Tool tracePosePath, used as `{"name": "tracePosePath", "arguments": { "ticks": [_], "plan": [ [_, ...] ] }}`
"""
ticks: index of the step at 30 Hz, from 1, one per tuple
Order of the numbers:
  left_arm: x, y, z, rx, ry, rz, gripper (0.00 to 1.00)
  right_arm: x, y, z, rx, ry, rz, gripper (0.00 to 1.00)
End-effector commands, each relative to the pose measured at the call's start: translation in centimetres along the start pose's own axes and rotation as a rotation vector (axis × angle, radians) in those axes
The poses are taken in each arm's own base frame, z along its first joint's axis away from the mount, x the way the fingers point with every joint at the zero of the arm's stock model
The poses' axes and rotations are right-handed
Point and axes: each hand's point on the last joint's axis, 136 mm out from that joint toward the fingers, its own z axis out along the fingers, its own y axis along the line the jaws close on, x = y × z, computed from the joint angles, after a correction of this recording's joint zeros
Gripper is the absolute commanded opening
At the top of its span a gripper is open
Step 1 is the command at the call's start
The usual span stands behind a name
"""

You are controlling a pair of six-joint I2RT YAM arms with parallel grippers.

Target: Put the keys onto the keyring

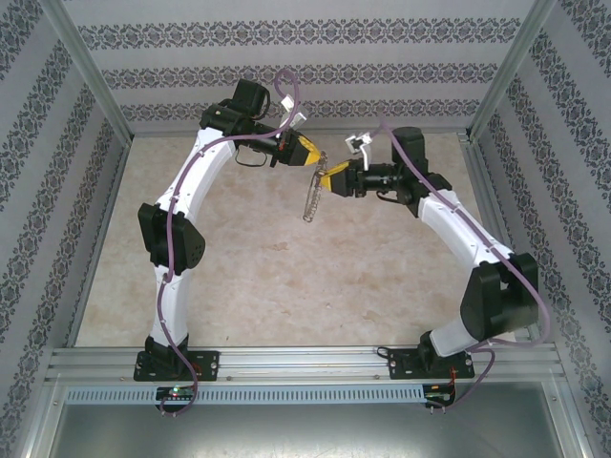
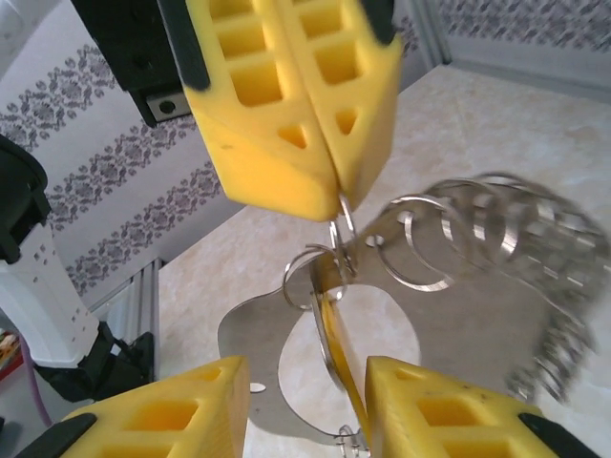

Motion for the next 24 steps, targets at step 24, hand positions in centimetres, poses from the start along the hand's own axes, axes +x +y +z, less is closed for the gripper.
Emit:
{"name": "tracePosePath", "arguments": {
  "ticks": [24],
  "plan": [
    [-2.1,-1.7,-0.8,0.013,-0.037,0.058,0.0,-4.1,0.8,0.9,-0.059,-0.101,-0.035,0.31]
  ]
}}
